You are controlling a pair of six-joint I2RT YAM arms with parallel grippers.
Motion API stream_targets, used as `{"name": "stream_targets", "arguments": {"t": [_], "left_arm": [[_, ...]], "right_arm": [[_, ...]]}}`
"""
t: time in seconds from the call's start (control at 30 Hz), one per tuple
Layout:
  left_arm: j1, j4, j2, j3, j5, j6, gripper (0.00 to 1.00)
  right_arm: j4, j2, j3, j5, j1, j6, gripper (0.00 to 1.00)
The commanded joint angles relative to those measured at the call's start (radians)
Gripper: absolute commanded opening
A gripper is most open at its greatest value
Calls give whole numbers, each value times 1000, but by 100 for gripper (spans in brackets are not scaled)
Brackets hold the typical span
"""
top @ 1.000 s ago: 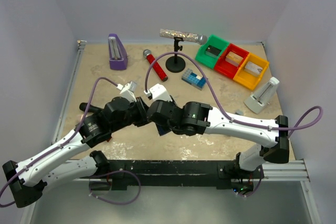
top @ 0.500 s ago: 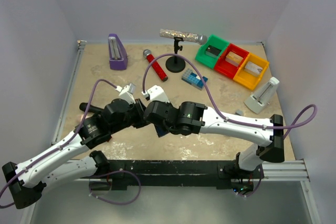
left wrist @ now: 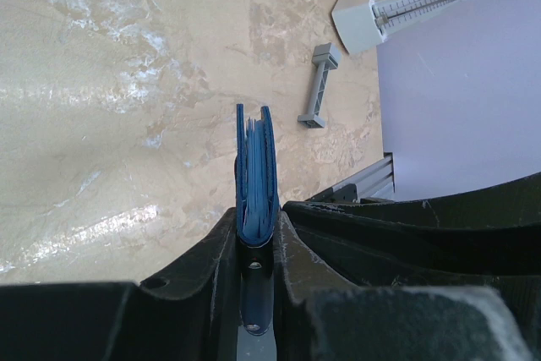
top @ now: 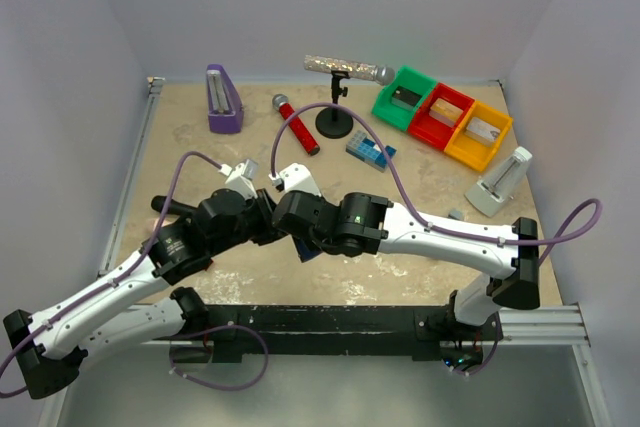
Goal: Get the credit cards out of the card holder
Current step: Open the card holder at the center of the board.
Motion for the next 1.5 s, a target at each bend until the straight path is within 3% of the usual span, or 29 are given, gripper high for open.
{"name": "stream_targets", "arguments": {"t": [0.0, 0.23, 1.37, 1.47], "left_arm": [[-13, 131, -57, 32, 51, -41, 0], [-13, 130, -59, 32, 49, -41, 0], [-11, 88, -84, -16, -16, 2, 0], [-8, 131, -93, -46, 3, 37, 0]], "right_arm": [[-65, 25, -22, 26, -29, 10, 14], [-71, 21, -36, 20, -35, 13, 0], [-22, -218, -194, 18, -91, 89, 0], [-19, -295, -218, 18, -95, 83, 15]]}}
